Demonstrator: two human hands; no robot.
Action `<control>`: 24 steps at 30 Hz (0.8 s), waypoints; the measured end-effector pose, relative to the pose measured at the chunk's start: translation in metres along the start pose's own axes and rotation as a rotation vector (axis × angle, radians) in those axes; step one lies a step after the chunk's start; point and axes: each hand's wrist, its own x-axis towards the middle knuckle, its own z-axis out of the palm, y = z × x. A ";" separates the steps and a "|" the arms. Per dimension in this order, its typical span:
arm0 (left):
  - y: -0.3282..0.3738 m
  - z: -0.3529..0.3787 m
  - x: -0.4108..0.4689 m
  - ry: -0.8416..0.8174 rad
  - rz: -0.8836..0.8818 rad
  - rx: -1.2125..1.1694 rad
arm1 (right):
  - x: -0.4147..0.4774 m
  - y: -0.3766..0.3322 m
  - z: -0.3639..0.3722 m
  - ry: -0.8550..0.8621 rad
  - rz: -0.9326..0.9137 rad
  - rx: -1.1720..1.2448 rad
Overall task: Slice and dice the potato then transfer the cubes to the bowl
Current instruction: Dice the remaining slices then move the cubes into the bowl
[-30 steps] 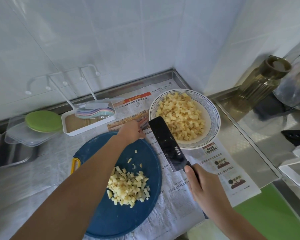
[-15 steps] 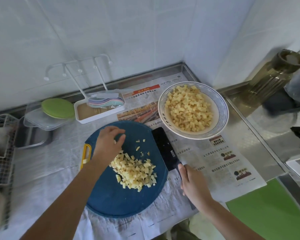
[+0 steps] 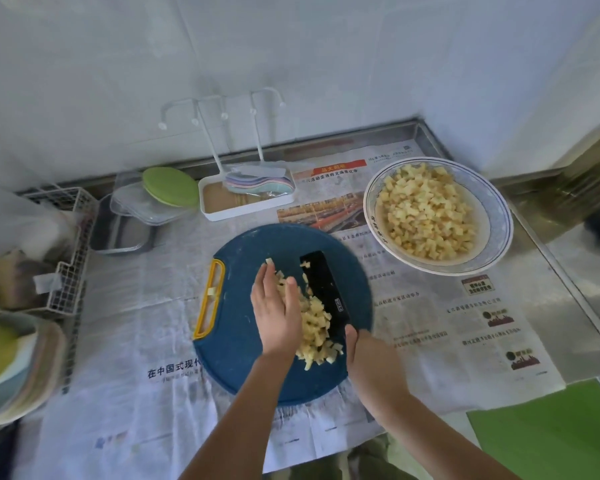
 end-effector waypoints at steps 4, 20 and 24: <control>0.002 0.001 0.004 0.001 -0.045 -0.051 | 0.004 -0.026 0.004 -0.035 -0.044 -0.018; 0.041 0.002 0.027 0.171 -0.064 -0.092 | 0.005 -0.048 -0.023 -0.090 -0.181 0.096; 0.066 0.000 0.026 0.206 -0.016 -0.129 | 0.001 -0.047 -0.044 -0.039 -0.211 0.147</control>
